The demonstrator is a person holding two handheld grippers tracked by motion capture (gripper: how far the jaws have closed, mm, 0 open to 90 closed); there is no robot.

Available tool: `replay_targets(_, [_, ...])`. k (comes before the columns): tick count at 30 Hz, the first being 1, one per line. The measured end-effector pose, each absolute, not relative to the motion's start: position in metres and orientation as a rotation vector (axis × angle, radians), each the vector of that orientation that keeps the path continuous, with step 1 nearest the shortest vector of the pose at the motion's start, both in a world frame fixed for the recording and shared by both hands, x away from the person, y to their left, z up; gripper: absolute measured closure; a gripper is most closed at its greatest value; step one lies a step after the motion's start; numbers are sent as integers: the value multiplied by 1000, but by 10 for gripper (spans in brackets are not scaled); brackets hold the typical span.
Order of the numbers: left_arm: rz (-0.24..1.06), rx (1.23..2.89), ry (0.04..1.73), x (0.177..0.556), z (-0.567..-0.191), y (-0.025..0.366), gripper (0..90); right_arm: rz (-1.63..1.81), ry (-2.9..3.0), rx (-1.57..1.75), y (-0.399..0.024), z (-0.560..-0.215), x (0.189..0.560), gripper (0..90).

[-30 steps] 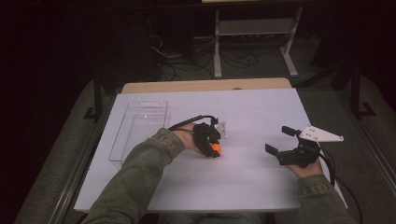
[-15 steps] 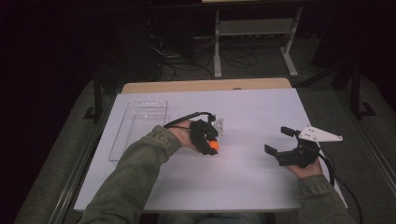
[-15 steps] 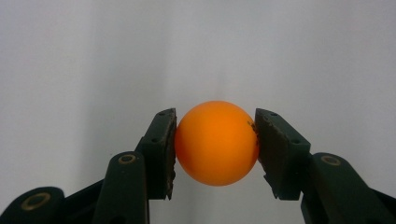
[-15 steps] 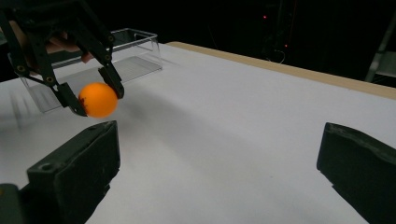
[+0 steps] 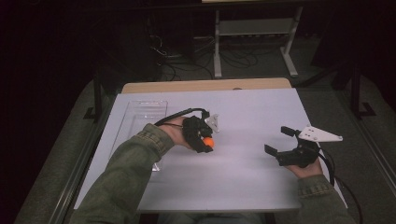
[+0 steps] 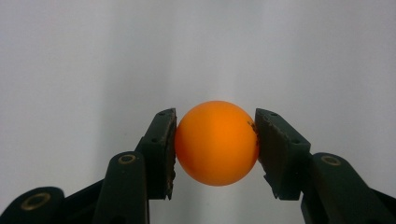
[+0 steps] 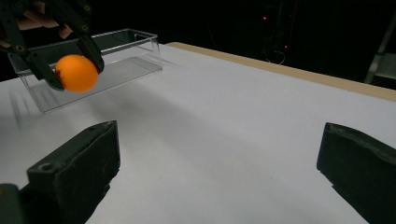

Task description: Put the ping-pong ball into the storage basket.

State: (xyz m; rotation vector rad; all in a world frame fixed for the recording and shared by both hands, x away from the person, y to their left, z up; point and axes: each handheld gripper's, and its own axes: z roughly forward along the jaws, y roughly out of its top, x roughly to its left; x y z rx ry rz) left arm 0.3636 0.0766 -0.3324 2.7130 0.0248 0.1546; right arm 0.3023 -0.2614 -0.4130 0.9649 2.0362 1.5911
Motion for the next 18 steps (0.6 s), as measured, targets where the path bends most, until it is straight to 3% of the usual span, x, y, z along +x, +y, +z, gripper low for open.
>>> replay_targets(18, [260, 2682, 50, 346, -293, 102, 505, 1579, 2046, 962, -260, -414, 303, 0])
